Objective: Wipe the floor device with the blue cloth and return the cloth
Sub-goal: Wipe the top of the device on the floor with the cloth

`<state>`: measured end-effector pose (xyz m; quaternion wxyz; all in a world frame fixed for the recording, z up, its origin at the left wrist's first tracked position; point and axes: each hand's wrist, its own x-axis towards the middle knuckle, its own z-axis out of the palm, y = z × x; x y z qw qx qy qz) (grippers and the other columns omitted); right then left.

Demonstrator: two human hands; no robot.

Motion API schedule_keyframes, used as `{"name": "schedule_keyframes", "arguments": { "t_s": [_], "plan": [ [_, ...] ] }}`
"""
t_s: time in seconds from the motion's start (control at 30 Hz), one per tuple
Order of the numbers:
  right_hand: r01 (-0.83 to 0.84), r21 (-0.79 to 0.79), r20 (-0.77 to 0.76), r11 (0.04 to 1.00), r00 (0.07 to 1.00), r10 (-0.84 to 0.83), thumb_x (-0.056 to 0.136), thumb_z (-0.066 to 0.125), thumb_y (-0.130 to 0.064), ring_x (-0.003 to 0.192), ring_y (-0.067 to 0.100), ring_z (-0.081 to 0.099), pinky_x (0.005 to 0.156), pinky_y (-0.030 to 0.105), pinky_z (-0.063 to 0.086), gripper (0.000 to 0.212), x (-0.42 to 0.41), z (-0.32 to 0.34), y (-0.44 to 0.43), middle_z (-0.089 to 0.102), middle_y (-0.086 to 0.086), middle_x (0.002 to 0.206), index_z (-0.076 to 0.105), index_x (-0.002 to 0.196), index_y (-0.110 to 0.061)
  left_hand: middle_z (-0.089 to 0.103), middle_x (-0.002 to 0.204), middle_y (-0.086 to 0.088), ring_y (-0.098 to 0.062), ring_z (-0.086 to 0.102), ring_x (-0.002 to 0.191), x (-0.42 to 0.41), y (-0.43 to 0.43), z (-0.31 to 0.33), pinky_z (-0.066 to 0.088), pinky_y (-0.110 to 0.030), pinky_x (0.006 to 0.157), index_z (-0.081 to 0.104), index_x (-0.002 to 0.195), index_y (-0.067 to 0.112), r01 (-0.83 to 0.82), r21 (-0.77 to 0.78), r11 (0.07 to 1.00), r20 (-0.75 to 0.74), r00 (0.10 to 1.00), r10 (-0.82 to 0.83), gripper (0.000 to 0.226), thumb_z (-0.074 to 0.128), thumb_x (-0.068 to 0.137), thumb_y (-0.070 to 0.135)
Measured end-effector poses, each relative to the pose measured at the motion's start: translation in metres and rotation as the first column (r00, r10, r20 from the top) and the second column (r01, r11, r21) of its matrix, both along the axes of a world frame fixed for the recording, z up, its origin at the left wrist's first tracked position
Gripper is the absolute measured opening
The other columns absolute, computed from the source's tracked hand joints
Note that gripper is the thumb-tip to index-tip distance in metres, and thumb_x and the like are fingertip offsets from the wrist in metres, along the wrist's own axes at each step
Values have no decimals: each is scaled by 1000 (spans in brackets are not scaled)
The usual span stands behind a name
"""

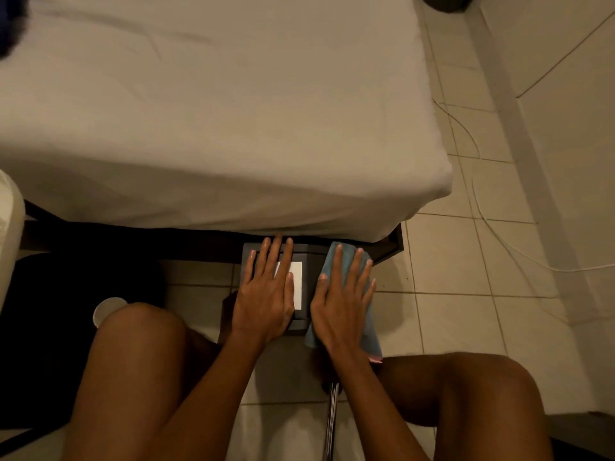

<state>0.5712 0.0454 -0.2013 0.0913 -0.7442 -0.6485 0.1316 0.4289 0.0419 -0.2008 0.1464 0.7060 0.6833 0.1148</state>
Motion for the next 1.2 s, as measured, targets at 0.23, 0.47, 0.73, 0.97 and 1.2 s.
{"name": "schedule_keyframes", "arguments": {
  "t_s": [0.23, 0.47, 0.73, 0.97, 1.2],
  "plan": [
    [-227, -1, -100, 974, 969, 226, 103, 19, -46, 155, 23, -9, 124, 51, 1, 60, 20, 5, -12, -7, 4, 168, 2, 159, -33, 2, 167, -4, -19, -1, 154, -1, 1, -1, 11, -43, 124, 2, 158, 20, 0, 2, 1000, 3, 1000, 0, 60, 15, 102, 37],
    [-203, 22, -97, 979, 974, 204, 101, 23, -47, 155, 24, -7, 124, 45, -1, 66, 23, 8, 6, -2, 8, 168, 7, 160, -21, 8, 167, -4, -19, 2, 154, 0, 2, 1, 11, -42, 125, 7, 158, 20, -5, 10, 1000, -10, 1000, 5, 60, 17, 101, 35],
    [-178, 14, -44, 984, 983, 179, 102, 14, -50, 155, 22, -9, 124, 45, -2, 65, 25, 3, 14, -6, 8, 168, 1, 160, -24, 3, 167, -3, -18, -1, 154, -1, 1, 0, 12, -43, 125, 3, 158, 20, 3, -6, 1000, 7, 1000, -3, 60, 20, 102, 34],
    [-111, 13, -16, 994, 994, 111, 102, 14, -47, 155, 25, -8, 125, 50, 3, 65, 21, -1, 2, -6, 10, 168, 1, 160, -20, 0, 167, -2, -17, -4, 154, -1, 1, 1, 13, -44, 125, 1, 158, 22, 1, -15, 1000, 22, 1000, 0, 60, 17, 102, 36],
    [-94, 23, -13, 995, 995, 95, 103, 17, -42, 155, 26, -7, 124, 53, 7, 62, 14, -2, 23, 0, 12, 167, 6, 160, -20, 5, 167, -2, -18, 0, 154, -1, 2, 0, 15, -43, 124, 5, 158, 22, -1, -2, 1000, 13, 1000, 1, 60, 19, 102, 36]
  ]
}}
